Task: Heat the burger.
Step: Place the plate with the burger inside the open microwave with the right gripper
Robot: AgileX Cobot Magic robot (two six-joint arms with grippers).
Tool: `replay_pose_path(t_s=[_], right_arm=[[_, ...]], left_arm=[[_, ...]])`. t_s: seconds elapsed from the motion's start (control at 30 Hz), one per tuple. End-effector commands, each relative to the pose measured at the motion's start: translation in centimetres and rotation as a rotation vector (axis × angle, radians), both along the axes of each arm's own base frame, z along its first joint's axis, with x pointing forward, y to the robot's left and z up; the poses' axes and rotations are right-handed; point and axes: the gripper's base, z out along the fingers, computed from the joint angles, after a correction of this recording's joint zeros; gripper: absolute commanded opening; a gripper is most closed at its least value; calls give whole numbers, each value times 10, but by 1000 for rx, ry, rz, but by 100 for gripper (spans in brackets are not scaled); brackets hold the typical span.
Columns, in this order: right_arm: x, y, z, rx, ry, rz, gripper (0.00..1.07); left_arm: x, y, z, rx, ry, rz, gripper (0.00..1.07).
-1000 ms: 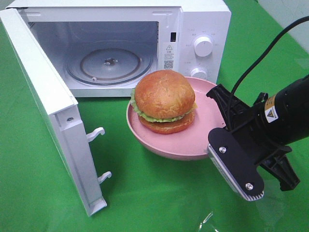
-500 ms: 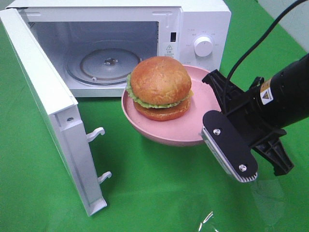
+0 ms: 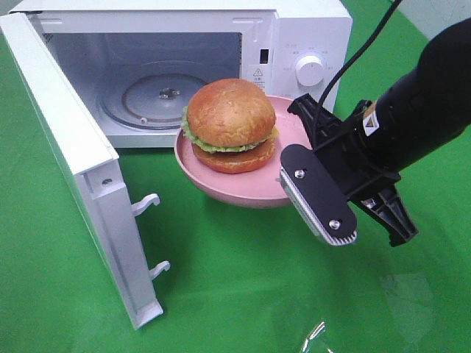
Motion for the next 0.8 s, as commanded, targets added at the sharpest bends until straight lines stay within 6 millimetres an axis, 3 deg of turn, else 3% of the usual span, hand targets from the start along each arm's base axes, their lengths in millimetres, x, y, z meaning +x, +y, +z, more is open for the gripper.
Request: replay_pose_path(t_s=[0.03,0.8], right_arm=[[14,11,6,59,-42,-9,0],[53,39,2,68,-53,-10,0]], left_arm=[[-2,-1,0,-13,-22,-4,99],[-2,-1,0,-13,-22,-4,99]])
